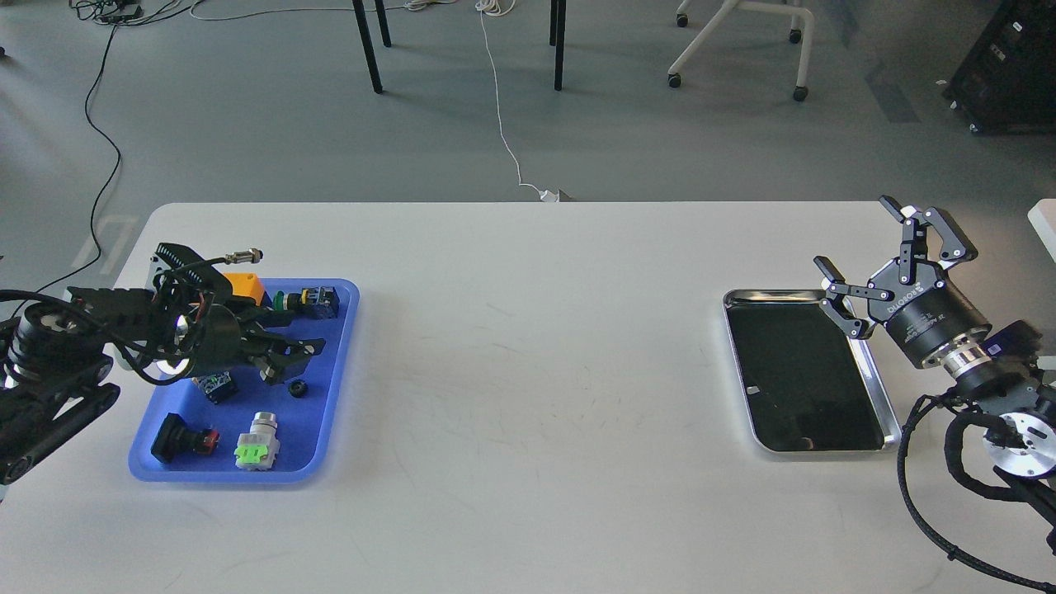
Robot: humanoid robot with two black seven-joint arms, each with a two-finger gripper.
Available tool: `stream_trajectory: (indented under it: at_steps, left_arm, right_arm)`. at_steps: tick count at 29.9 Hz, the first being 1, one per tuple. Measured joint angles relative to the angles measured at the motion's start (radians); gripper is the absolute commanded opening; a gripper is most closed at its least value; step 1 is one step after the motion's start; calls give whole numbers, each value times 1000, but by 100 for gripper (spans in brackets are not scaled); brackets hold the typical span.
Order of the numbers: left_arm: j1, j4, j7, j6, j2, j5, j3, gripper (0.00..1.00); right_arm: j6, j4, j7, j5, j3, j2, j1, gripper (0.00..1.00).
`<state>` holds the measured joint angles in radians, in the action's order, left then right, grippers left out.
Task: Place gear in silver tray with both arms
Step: 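Close the left gripper on the small black gear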
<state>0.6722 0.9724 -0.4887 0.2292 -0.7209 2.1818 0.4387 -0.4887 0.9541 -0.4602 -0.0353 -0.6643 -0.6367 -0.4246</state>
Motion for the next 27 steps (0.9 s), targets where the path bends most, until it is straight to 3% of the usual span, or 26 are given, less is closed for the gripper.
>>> stream_trajectory:
  at_steps: [5, 27]
  left_arm:
    - [0, -22, 0, -12, 8, 0, -6, 55]
    - [0, -76, 0, -33, 23, 0, -43, 55]
  right_arm:
    - [0, 0, 0, 0, 0, 0, 0, 100]
    - [0, 0, 0, 0, 0, -3, 2, 100]
